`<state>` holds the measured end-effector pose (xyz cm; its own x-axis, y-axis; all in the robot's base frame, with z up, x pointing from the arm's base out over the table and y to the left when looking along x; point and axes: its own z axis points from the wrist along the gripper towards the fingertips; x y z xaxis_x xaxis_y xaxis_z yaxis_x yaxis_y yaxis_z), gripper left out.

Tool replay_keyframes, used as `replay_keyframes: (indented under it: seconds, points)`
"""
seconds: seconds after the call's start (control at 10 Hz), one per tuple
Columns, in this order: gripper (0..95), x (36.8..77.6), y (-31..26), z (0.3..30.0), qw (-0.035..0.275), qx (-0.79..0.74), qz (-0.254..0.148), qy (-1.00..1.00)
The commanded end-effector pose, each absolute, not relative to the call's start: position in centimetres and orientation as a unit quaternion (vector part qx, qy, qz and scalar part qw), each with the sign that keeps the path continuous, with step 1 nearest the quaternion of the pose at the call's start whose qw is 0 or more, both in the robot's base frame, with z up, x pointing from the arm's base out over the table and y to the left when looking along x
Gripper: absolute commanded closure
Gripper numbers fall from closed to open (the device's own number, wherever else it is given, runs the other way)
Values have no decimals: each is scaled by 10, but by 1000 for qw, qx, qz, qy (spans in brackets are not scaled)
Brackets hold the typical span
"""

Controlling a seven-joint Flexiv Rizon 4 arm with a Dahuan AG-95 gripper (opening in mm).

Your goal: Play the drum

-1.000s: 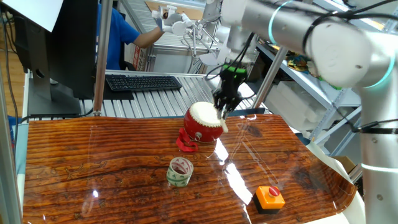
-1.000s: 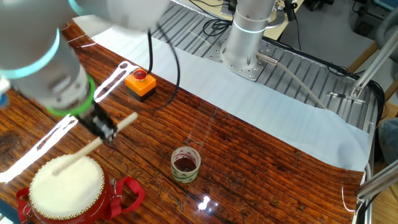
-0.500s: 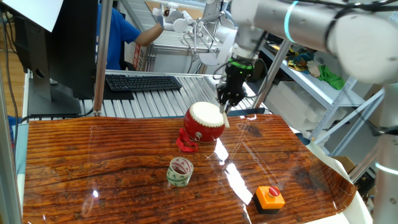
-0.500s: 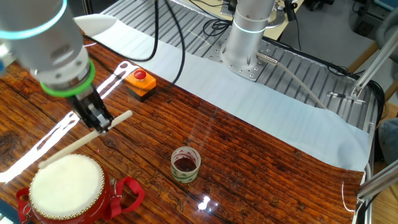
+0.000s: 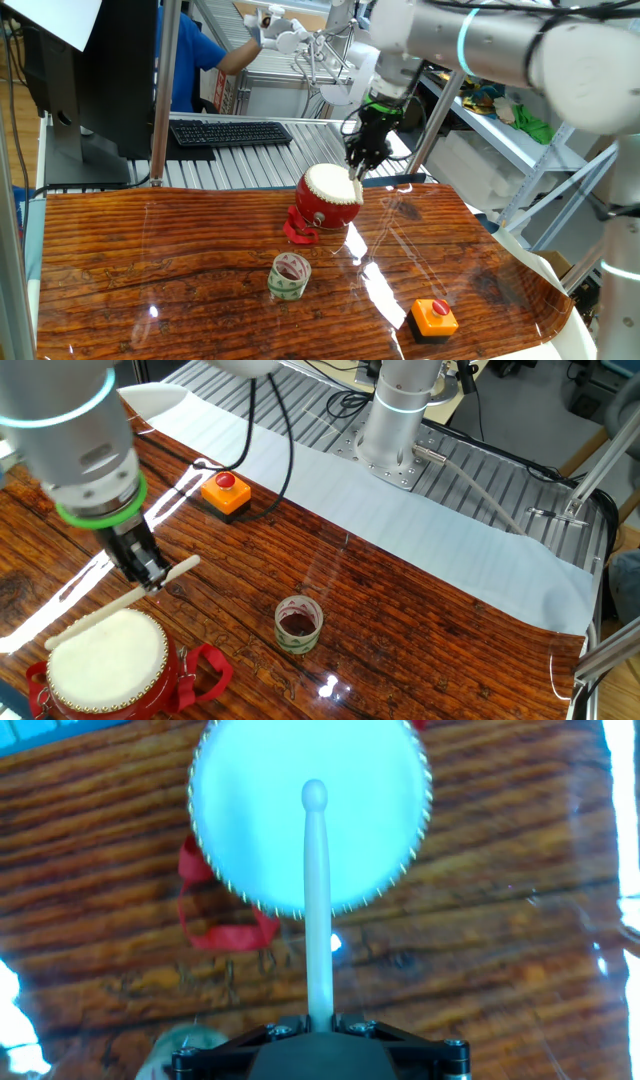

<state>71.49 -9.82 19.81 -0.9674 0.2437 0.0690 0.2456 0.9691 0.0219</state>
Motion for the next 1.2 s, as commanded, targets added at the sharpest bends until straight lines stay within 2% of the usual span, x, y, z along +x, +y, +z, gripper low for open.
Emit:
replay_keyframes:
  seconds: [0.1,0.5,1.2]
  points:
    - [950,712,-96,192,23,-124,-12,-992]
    - [950,720,-93,179,10,-128,-14,-992]
    - [950,729,-85,150,28,-124,-14,-992]
